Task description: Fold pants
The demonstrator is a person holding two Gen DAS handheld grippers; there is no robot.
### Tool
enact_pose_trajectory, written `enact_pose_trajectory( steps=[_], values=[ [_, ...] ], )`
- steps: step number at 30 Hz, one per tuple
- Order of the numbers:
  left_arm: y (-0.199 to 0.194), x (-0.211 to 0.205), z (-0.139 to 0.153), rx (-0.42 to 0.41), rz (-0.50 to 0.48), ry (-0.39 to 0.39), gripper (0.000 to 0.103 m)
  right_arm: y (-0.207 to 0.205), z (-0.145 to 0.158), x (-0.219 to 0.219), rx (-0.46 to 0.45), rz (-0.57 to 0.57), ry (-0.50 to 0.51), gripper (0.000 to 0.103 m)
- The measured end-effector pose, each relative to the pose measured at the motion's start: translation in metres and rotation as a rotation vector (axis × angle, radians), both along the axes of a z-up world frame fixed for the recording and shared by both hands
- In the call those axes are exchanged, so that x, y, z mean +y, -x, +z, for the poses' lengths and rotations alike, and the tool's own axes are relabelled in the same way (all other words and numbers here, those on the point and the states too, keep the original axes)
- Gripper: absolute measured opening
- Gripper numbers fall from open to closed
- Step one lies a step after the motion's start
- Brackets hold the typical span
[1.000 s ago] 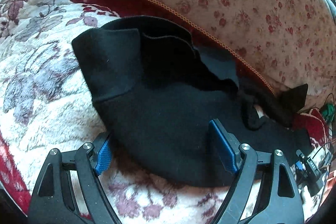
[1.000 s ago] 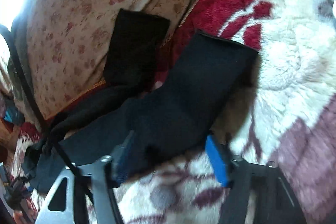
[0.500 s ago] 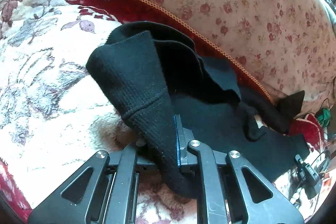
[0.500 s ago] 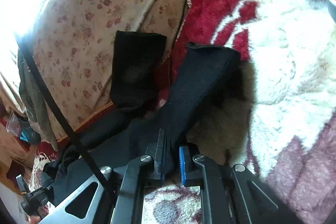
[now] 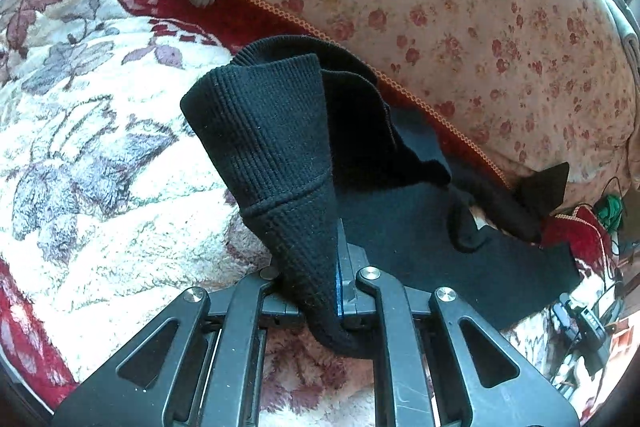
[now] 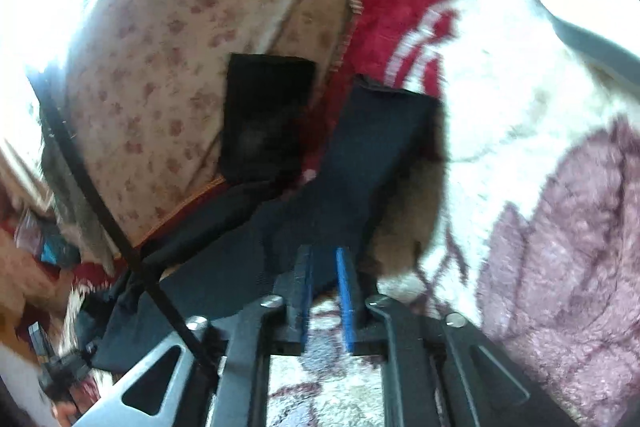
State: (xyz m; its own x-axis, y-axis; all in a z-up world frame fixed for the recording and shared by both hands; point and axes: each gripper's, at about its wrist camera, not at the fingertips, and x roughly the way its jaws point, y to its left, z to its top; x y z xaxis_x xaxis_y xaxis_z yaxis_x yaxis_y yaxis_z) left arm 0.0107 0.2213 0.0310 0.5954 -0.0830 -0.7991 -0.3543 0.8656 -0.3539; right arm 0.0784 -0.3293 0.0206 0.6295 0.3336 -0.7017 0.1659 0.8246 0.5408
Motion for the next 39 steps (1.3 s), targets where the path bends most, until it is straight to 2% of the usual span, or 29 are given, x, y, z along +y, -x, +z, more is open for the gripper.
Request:
enact_pose_trajectory(
  steps=[1, 6, 9, 11, 12, 13, 14, 16, 18, 20, 30, 39],
  values=[
    [0.0, 0.0, -0.001, 0.003, 0.0, -0.002, 0.008, 0.001, -0.001, -0.002, -0.003, -0.009, -0.015, 0.043],
    [-0.006, -0.002, -0.006, 0.028, 0.013, -0.007, 0.008, -0.009, -0.002, 0.008, -0.006, 0.032, 0.051, 0.044],
    [-0.013, -0.003, -0.011, 0.06, 0.018, -0.01, 0.009, -0.025, -0.012, 0.005, 0.01, 0.018, 0.03, 0.044],
    [-0.018, -0.004, -0.016, 0.083, 0.027, -0.008, 0.012, -0.038, -0.017, 0.004, 0.009, 0.022, -0.006, 0.036],
    [-0.019, -0.004, -0.017, 0.084, 0.034, -0.009, 0.013, -0.043, -0.019, 0.004, 0.003, 0.03, -0.018, 0.026],
    [-0.021, -0.005, -0.017, 0.083, 0.039, -0.013, 0.018, -0.045, -0.02, 0.004, 0.0, 0.033, -0.019, 0.013],
    [-0.023, -0.006, -0.017, 0.085, 0.04, -0.014, 0.021, -0.046, -0.02, 0.004, -0.01, 0.035, -0.026, 0.011],
    [-0.025, -0.007, -0.017, 0.069, 0.036, -0.008, 0.021, -0.04, -0.016, 0.002, -0.044, 0.035, -0.05, 0.005],
    [-0.023, -0.007, -0.016, 0.042, 0.026, -0.01, 0.012, -0.03, -0.009, 0.001, -0.076, 0.04, -0.053, 0.005],
    [-0.02, -0.007, -0.013, 0.024, 0.009, -0.018, 0.008, -0.022, -0.003, -0.001, -0.092, 0.048, -0.06, 0.005],
    [0.011, 0.002, 0.016, -0.043, -0.044, 0.049, 0.007, 0.031, 0.025, 0.002, -0.135, 0.105, -0.08, 0.005],
    [0.054, 0.032, 0.036, -0.064, -0.008, 0.071, 0.007, 0.069, 0.046, 0.009, -0.154, 0.159, -0.106, 0.005]
  ],
)
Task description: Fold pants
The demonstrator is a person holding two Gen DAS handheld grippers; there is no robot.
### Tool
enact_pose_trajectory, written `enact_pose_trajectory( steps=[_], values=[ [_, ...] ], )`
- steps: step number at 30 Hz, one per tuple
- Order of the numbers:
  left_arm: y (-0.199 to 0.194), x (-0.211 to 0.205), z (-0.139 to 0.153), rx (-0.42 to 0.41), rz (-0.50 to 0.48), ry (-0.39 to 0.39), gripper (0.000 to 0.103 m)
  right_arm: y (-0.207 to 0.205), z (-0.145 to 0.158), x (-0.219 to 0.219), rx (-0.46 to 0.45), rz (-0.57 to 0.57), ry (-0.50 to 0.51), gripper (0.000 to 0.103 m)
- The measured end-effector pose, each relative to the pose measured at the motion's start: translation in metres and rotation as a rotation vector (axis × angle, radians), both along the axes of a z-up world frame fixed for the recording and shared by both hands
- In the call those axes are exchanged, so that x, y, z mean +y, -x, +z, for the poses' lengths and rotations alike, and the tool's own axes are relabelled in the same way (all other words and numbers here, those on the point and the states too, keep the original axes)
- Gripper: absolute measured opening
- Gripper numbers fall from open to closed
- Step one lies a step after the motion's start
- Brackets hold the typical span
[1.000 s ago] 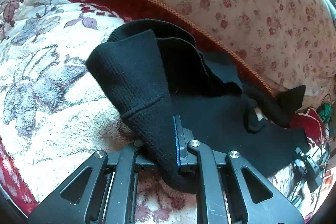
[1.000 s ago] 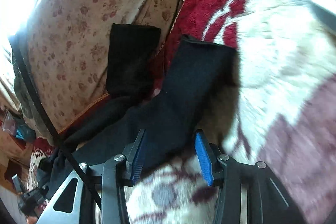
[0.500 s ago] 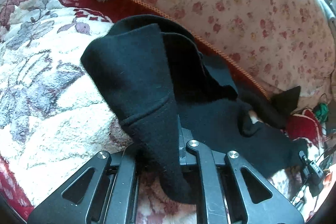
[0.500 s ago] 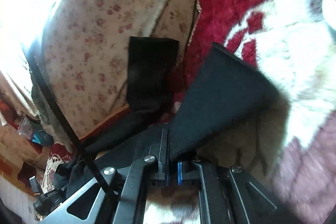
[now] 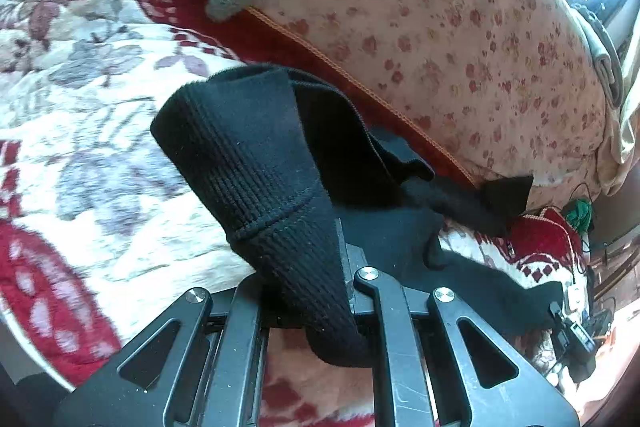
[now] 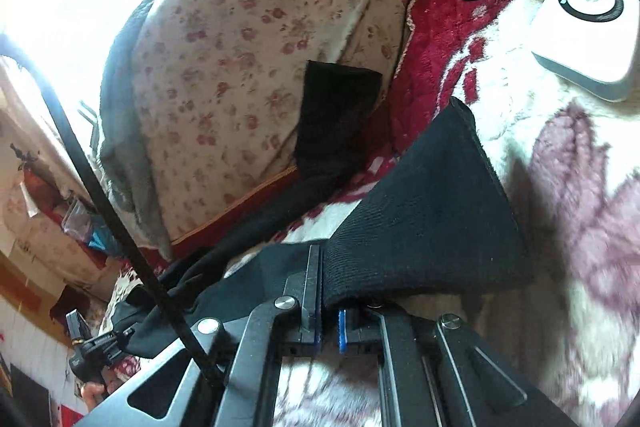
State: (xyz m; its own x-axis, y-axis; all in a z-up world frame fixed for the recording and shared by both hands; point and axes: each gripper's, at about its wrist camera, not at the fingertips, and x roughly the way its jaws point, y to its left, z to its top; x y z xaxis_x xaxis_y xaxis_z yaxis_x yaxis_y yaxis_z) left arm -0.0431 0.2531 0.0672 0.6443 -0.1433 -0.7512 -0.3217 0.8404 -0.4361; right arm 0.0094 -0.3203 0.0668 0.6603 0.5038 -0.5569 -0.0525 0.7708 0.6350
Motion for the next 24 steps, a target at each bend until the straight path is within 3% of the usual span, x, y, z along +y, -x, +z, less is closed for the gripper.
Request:
enact_pose_trajectory(
  steps=[10, 14, 17, 20, 22, 24],
  values=[
    [0.04, 0.043, -0.014, 0.055, 0.089, 0.015, 0.007, 0.044, 0.001, 0.015, 0.041, 0.087, -0.012, 0.005],
    [0.038, 0.046, -0.036, 0.14, 0.11, 0.047, 0.01, 0.046, -0.018, 0.018, 0.127, 0.07, 0.072, 0.005],
    [0.037, 0.042, -0.038, 0.182, 0.11, -0.003, 0.017, 0.044, -0.037, 0.018, 0.261, 0.049, 0.188, 0.016],
    [0.047, 0.046, -0.031, 0.191, 0.129, -0.06, 0.032, 0.048, -0.032, 0.006, 0.267, 0.017, 0.237, 0.022],
    [0.057, 0.052, -0.022, 0.195, 0.156, -0.105, 0.034, 0.051, -0.023, -0.009, 0.266, -0.038, 0.276, 0.024],
    [0.066, 0.057, -0.013, 0.185, 0.165, -0.14, 0.034, 0.054, -0.011, -0.027, 0.241, -0.07, 0.251, 0.024]
  ],
)
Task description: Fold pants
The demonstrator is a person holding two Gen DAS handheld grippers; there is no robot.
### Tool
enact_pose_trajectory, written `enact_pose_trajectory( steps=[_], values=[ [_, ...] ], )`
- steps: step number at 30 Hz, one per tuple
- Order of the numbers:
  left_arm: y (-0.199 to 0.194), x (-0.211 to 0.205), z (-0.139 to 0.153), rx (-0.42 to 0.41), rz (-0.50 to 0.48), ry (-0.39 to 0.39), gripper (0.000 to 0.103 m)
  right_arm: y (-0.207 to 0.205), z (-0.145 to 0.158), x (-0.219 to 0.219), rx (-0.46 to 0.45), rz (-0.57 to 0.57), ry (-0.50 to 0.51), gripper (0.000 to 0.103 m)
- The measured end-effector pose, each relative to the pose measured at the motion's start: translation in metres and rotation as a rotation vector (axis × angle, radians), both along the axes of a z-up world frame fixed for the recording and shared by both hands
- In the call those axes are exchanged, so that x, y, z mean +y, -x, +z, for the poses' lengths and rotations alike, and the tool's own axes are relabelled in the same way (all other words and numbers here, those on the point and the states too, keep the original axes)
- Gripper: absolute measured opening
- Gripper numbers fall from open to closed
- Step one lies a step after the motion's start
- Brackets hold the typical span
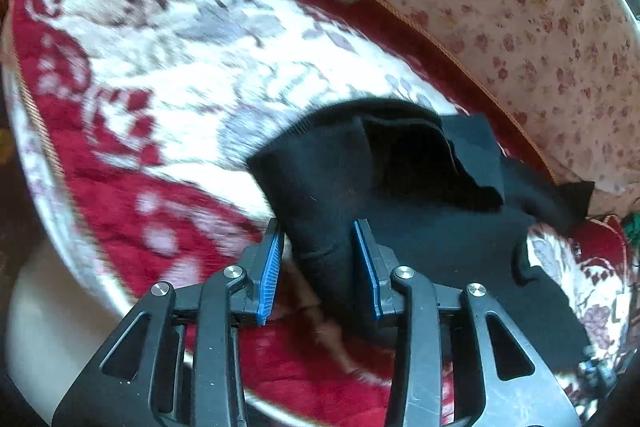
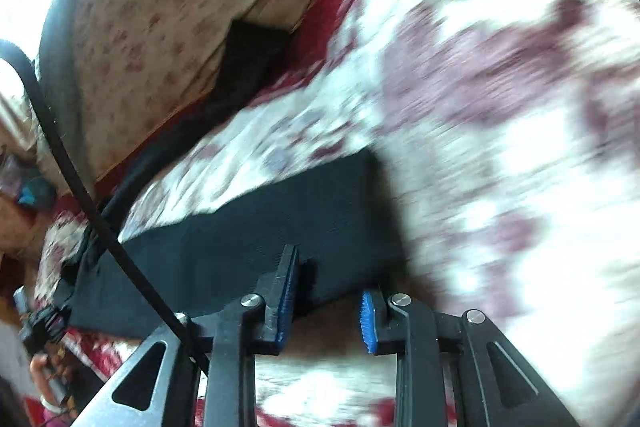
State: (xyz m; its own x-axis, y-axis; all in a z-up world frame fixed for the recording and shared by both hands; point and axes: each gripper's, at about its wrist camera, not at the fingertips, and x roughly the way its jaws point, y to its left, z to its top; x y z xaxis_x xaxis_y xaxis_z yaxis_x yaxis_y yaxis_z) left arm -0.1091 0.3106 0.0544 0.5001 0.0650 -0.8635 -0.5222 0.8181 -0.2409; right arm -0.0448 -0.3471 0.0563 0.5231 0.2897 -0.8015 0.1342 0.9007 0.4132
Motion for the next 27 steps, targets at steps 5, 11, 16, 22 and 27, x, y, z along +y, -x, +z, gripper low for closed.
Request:
enact_pose_trajectory(
  steps=[5, 11, 16, 22, 27],
  values=[
    [0.002, -0.009, 0.024, -0.042, -0.061, -0.04, 0.034, -0.002, 0.037, -0.003, -0.111, 0.001, 0.007, 0.026],
    [-0.038, -0.049, 0.014, -0.012, -0.19, -0.037, 0.035, -0.024, 0.052, 0.045, -0.182, 0.123, -0.081, 0.033],
    [-0.074, -0.068, -0.016, 0.062, -0.208, -0.046, 0.034, -0.041, 0.042, 0.094, -0.153, 0.224, -0.112, 0.035],
    [-0.111, -0.066, -0.025, 0.062, -0.189, -0.069, 0.035, -0.057, 0.033, 0.142, -0.125, 0.347, -0.082, 0.035],
    [-0.142, -0.037, -0.023, 0.008, -0.133, -0.039, 0.034, -0.08, 0.021, 0.167, -0.122, 0.39, -0.059, 0.042]
  ],
)
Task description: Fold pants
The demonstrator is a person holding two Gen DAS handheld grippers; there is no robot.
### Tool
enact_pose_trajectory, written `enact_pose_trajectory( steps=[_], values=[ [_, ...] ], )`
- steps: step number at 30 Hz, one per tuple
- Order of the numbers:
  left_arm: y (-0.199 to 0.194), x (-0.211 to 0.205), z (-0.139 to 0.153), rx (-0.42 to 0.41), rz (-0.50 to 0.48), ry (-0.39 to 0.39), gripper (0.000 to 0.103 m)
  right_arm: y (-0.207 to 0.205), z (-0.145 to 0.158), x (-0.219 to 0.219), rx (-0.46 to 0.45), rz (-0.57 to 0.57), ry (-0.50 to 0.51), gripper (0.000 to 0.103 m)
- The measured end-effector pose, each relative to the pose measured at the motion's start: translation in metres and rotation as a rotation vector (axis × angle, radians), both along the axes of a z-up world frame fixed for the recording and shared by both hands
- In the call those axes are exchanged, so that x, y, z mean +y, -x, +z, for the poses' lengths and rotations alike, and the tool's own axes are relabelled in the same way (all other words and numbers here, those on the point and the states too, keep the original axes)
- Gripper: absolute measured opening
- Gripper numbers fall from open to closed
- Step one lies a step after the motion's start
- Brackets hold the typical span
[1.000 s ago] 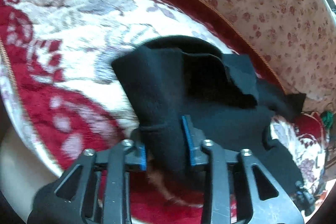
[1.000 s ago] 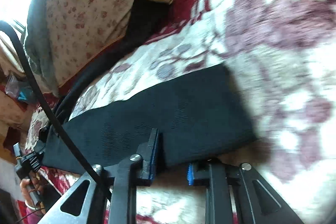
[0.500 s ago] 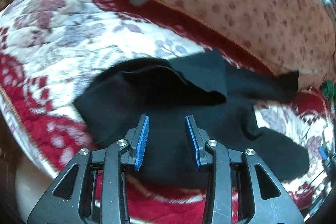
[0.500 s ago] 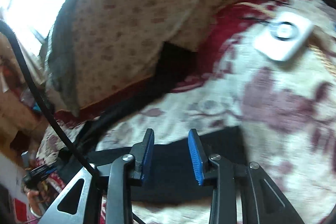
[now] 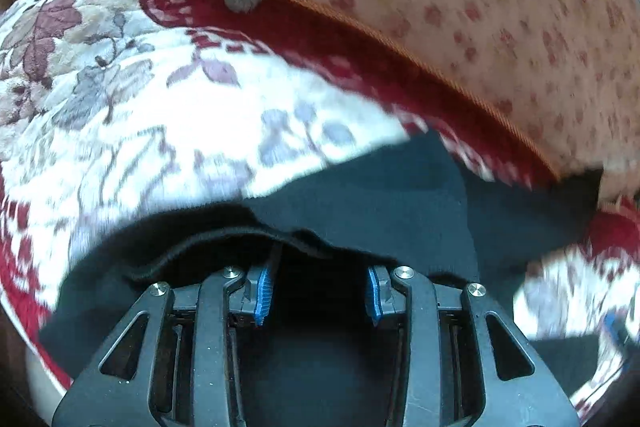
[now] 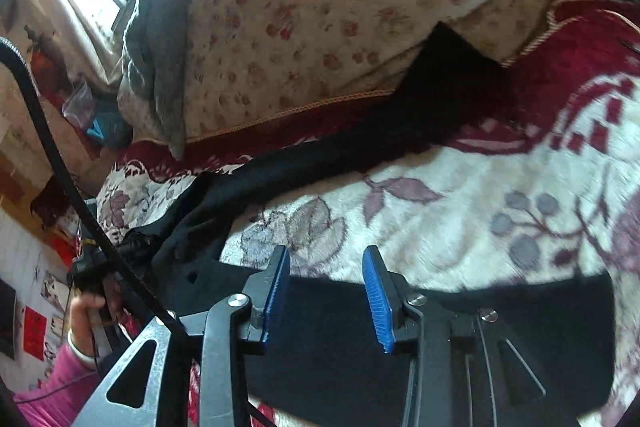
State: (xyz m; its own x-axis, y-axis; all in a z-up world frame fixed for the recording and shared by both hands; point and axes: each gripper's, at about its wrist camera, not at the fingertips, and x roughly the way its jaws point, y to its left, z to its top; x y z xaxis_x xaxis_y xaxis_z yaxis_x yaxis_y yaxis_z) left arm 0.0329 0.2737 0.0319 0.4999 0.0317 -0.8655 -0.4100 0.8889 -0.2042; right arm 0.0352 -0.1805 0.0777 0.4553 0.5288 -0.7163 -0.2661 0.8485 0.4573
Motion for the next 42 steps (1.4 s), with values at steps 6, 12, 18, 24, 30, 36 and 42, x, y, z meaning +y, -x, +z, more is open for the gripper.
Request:
enact_pose_trajectory(
  steps=[6, 12, 18, 24, 30, 36, 42],
  values=[
    [-0.021, 0.045, 0.01, -0.036, 0.111, 0.037, 0.034, -0.039, -0.013, 0.007, 0.015, 0.013, 0.032, 0.045],
    [-0.022, 0.047, 0.031, -0.072, 0.053, -0.001, 0.034, -0.082, -0.011, -0.004, 0.003, 0.029, 0.101, 0.048],
    [-0.05, 0.02, 0.034, -0.071, -0.174, -0.052, 0.038, -0.127, 0.003, 0.005, -0.048, 0.198, 0.226, 0.051],
    [-0.082, -0.002, 0.028, -0.068, -0.415, -0.032, 0.055, -0.152, 0.003, 0.015, -0.127, 0.4, 0.443, 0.051],
    [-0.102, -0.016, 0.028, -0.073, -0.579, 0.006, 0.056, -0.157, -0.025, 0.033, -0.079, 0.544, 0.464, 0.051],
    [-0.104, -0.033, 0.028, -0.067, -0.717, -0.04, 0.056, -0.168, -0.056, 0.05, -0.057, 0.617, 0.468, 0.051],
    [-0.109, -0.055, 0.023, -0.036, -0.826, -0.121, 0.056, -0.16, -0.06, 0.076, -0.137, 0.666, 0.514, 0.008]
  ],
)
